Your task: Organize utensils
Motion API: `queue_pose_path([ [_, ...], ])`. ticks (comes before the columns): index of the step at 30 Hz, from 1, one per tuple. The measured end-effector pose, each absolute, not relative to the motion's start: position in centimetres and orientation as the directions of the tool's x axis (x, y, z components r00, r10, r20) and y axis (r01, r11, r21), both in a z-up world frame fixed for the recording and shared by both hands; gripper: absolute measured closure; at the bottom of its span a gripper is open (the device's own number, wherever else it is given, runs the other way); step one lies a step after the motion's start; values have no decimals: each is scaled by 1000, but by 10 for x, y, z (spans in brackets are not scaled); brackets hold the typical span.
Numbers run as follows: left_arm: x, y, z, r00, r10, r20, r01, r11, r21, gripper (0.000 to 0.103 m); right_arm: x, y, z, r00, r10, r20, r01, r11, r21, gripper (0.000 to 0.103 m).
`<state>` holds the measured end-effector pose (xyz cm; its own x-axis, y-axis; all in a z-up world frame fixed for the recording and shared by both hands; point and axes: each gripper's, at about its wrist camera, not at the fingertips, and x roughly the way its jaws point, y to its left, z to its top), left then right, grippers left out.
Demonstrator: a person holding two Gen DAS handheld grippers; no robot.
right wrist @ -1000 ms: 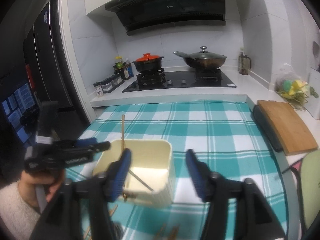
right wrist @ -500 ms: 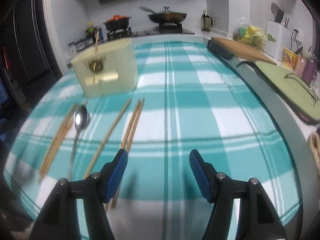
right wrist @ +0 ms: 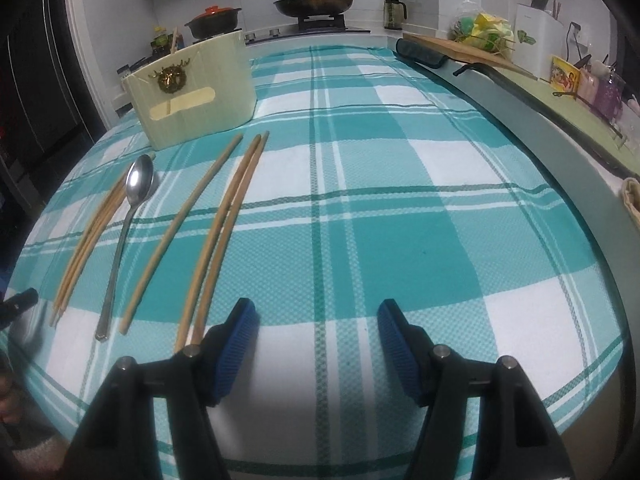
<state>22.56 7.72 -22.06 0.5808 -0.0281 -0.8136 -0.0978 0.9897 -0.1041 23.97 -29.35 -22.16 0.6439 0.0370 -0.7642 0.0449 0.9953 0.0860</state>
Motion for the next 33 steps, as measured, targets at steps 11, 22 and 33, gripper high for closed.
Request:
queue_pose_path([
  [11, 220, 80, -222, 593, -44, -804, -98, 987, -126, 2, 268, -278, -206, 649, 147, -747, -40, 986, 160, 52],
  [22, 218, 76, -224, 599, -15, -801, -90, 992, -86, 1, 301, -261, -221, 593, 140, -793, -71, 990, 122, 65],
  [33, 219, 73, -227, 599, 17, -800, -84, 996, -42, 1, 310, -238, -223, 604, 53, -796, -128, 991, -31, 64],
])
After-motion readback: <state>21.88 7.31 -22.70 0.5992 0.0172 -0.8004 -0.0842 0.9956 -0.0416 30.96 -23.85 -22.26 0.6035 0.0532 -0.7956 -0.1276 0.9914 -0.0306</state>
